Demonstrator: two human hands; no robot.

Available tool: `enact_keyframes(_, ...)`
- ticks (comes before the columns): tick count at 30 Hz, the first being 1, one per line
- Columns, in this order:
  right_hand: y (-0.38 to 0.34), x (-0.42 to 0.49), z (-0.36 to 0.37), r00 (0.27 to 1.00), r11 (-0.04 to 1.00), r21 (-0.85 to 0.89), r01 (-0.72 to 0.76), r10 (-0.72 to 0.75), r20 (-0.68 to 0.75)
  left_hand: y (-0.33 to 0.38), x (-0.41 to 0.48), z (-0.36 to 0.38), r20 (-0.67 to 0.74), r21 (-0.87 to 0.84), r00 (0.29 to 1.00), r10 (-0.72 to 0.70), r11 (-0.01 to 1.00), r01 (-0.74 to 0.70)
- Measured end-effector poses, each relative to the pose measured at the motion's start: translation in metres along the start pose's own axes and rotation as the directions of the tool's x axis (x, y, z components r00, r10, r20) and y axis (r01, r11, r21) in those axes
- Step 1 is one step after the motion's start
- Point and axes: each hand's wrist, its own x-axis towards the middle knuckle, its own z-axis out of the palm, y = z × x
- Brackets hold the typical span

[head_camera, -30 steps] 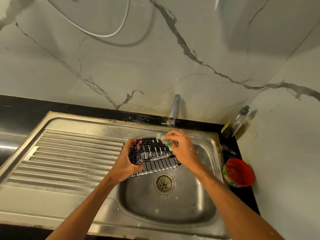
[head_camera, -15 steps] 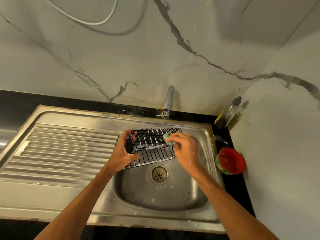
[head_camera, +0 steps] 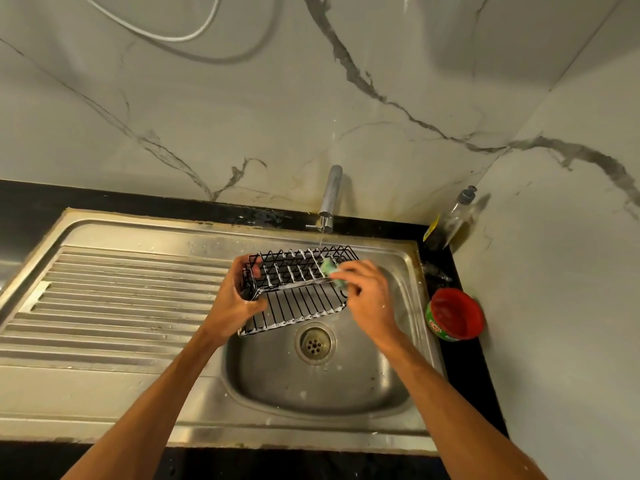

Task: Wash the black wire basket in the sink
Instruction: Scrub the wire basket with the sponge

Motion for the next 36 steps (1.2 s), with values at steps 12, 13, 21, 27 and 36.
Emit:
enact_keyframes(12,0.037,-0.002,-0.013,0.742,0.416,0.7,-0.58,0.625,0.244,-0.003,-0.004,-0.011,0.01,-0.101,0.994,-0.11,0.989,0.11)
enact_keyframes(13,0.035,0.001,-0.014,0.755,0.461,0.675,-0.576,0.618,0.221,-0.005,-0.004,-0.015,0.036,-0.107,0.991,-0.131,0.985,0.134)
enact_keyframes(21,0.026,0.012,-0.011,0.849,0.68,0.545,-0.49,0.513,0.124,-0.004,-0.002,-0.035,0.303,0.195,0.918,-0.255,0.96,0.202)
enact_keyframes(27,0.019,0.003,0.008,0.883,0.809,0.353,-0.469,0.424,0.201,0.016,0.022,0.037,0.44,0.465,0.826,-0.352,0.877,0.125)
enact_keyframes(36,0.021,0.016,-0.036,0.836,0.739,0.418,-0.528,0.363,0.412,0.007,0.03,0.059,0.298,0.489,0.929,-0.218,0.871,0.047)
